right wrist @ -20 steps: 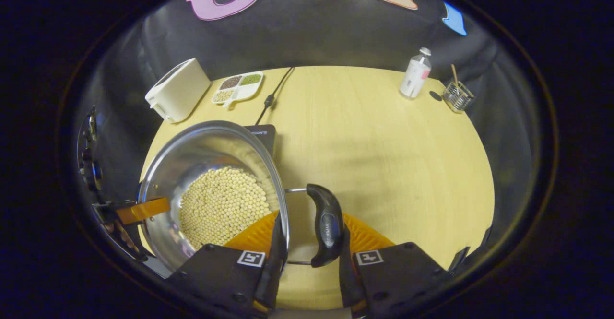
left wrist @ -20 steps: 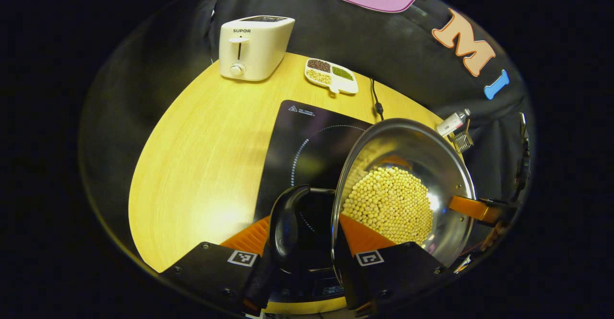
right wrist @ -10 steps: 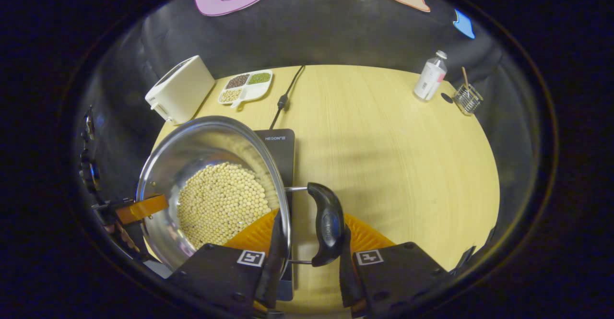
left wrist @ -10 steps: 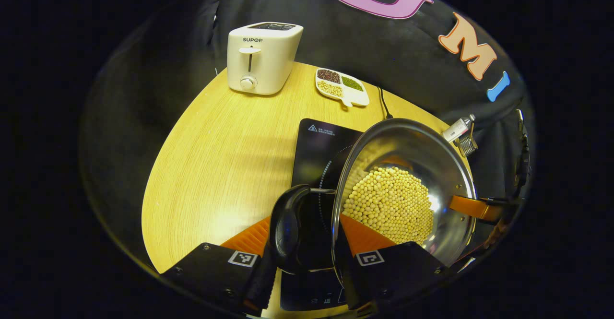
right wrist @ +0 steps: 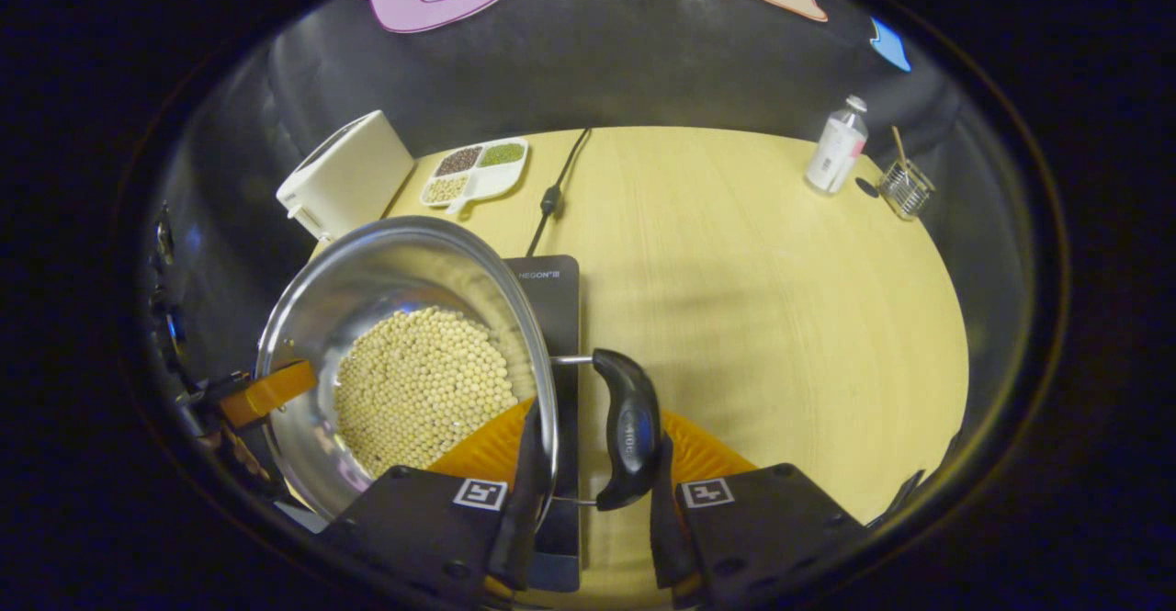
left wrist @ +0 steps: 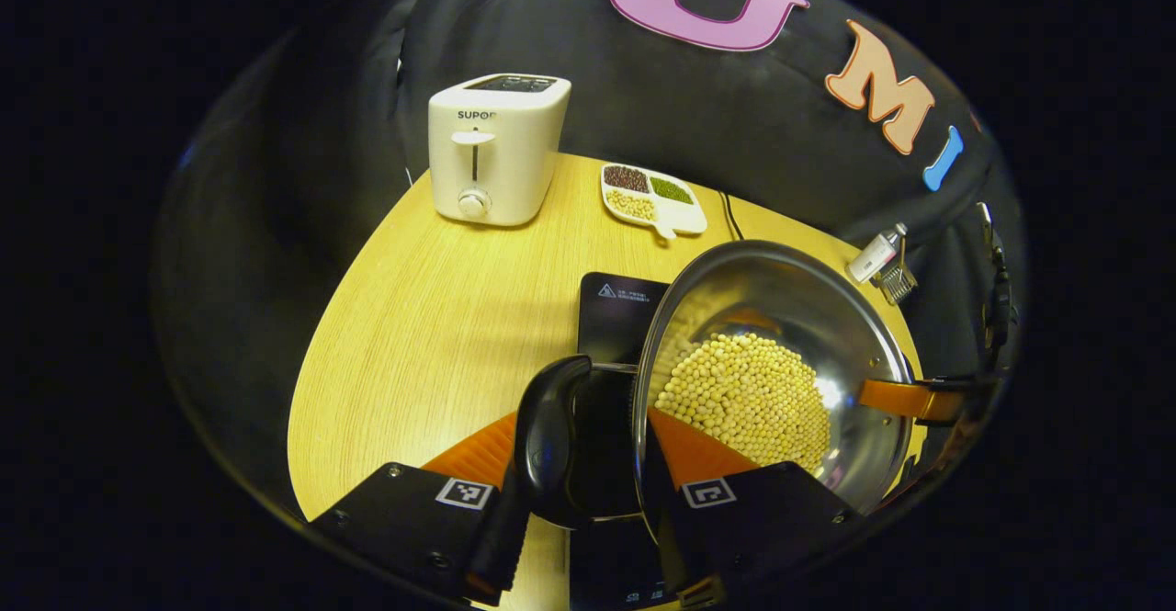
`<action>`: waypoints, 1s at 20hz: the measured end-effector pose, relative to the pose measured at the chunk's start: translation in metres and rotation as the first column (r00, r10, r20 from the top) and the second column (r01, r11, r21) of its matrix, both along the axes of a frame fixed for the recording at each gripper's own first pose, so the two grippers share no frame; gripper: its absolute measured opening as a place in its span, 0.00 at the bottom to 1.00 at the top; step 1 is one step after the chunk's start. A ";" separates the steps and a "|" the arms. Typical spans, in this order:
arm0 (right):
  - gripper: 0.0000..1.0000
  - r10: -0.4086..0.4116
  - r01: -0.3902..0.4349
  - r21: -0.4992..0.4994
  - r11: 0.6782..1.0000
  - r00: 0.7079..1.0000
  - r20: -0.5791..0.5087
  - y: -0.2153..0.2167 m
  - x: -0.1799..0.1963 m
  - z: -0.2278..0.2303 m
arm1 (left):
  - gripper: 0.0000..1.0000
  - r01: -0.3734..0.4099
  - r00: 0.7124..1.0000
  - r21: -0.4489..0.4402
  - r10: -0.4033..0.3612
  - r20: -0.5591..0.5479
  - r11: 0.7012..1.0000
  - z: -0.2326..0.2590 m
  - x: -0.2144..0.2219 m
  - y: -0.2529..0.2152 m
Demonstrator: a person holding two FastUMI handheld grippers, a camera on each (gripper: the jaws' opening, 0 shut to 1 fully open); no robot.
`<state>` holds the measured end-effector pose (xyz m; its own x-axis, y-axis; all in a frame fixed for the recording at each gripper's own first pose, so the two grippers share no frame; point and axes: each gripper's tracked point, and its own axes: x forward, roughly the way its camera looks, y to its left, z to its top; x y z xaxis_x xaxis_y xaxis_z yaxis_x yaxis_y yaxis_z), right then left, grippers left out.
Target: First push the handle of the pot to place it horizontally, then grasp the pot with both hands and set it on the induction cooktop.
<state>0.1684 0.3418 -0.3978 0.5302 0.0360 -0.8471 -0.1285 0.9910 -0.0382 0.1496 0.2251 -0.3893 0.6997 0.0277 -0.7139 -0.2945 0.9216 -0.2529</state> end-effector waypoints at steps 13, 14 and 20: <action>0.59 0.009 -0.010 0.002 1.000 0.999 0.038 0.002 0.000 -0.002 | 0.69 -0.008 1.000 -0.032 0.007 -0.019 0.999 -0.010 -0.014 -0.007; 0.55 0.012 -0.011 -0.005 1.000 0.999 0.038 0.002 0.000 -0.004 | 0.76 0.018 1.000 -0.013 -0.018 -0.007 1.000 -0.007 -0.014 -0.011; 0.90 0.083 -0.080 -0.041 0.996 0.994 0.067 0.003 -0.013 0.011 | 0.86 0.010 0.997 0.164 -0.023 0.075 0.986 0.035 -0.028 0.002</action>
<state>0.1553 0.3446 -0.3871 0.5839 0.0497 -0.8103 -0.2046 0.9749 -0.0877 0.1215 0.2270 -0.3539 0.7535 0.1277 -0.6449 -0.2646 0.9569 -0.1195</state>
